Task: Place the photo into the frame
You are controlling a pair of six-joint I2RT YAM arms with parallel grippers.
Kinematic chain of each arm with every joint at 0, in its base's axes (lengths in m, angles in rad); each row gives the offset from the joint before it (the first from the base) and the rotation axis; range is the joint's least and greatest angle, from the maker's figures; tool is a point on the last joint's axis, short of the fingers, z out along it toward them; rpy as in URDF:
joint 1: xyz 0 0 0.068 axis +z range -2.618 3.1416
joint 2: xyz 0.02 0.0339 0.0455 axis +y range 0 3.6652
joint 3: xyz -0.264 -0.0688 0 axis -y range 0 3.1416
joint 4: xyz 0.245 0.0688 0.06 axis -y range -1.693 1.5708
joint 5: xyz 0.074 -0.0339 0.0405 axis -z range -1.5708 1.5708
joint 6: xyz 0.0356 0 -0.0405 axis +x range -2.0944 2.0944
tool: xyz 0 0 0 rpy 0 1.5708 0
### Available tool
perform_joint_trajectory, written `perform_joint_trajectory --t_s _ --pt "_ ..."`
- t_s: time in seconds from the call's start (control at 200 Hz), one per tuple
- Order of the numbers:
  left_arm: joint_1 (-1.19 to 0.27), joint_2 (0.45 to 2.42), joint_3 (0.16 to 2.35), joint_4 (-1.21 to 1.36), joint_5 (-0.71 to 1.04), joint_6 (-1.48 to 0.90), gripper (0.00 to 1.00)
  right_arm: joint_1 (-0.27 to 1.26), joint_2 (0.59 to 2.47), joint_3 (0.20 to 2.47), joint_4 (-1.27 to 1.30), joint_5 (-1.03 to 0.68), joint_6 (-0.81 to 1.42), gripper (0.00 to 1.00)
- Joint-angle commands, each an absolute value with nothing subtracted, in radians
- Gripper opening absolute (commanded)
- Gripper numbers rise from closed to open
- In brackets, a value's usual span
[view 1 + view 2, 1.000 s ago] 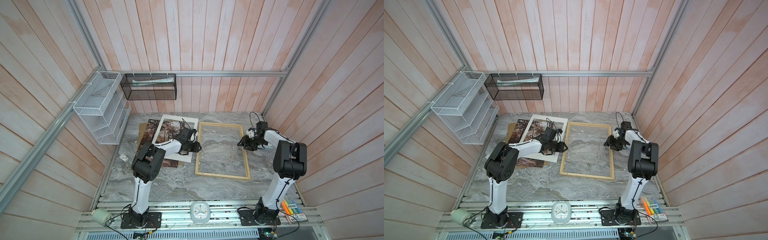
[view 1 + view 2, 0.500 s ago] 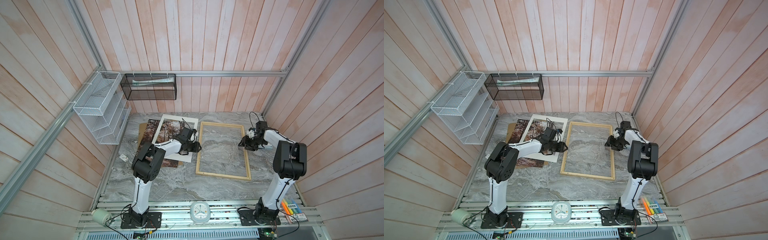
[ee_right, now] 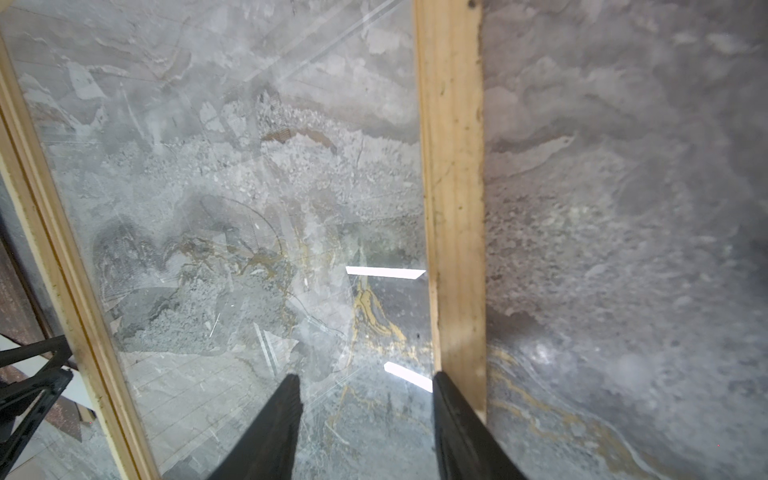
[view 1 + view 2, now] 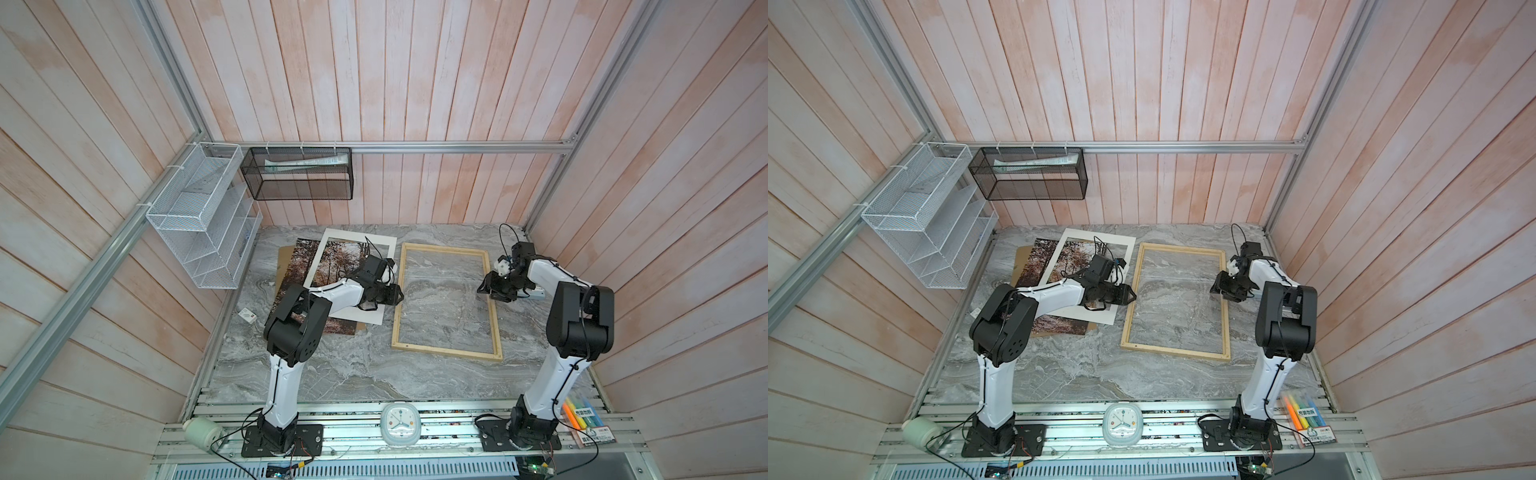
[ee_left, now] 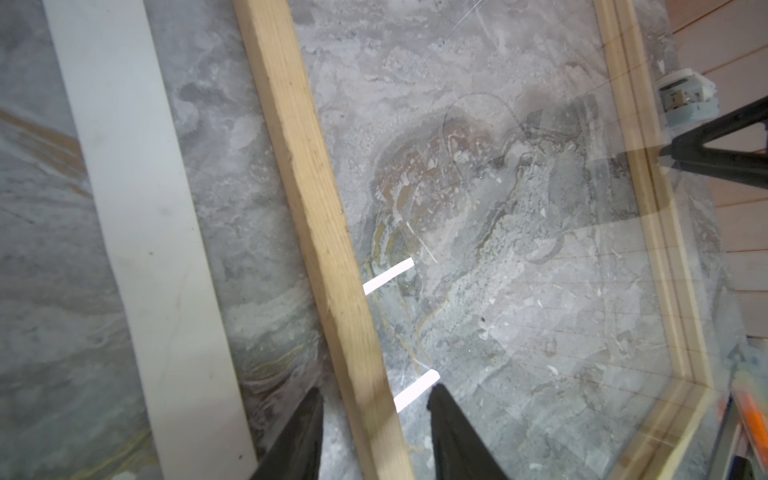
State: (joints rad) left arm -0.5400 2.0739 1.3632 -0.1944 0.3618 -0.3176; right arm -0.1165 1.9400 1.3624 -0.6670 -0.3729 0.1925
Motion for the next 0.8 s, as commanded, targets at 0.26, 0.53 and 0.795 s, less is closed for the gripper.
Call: perform_joint_trajectory --t_s 0.26,0.53,0.795 --pt "-0.546 2.082 1.371 -0.191 0.362 -0.302 0.46 -0.126 1.905 1.385 -0.719 -0.287 0.187 0.53" --pt "-0.548 2.075 1.370 -0.194 0.357 -0.306 0.46 -0.120 1.907 1.394 -0.718 -0.299 0.187 0.53" --pt "-0.549 2.071 1.372 -0.193 0.344 -0.317 0.46 -0.120 1.917 1.392 -0.712 -0.284 0.187 0.53"
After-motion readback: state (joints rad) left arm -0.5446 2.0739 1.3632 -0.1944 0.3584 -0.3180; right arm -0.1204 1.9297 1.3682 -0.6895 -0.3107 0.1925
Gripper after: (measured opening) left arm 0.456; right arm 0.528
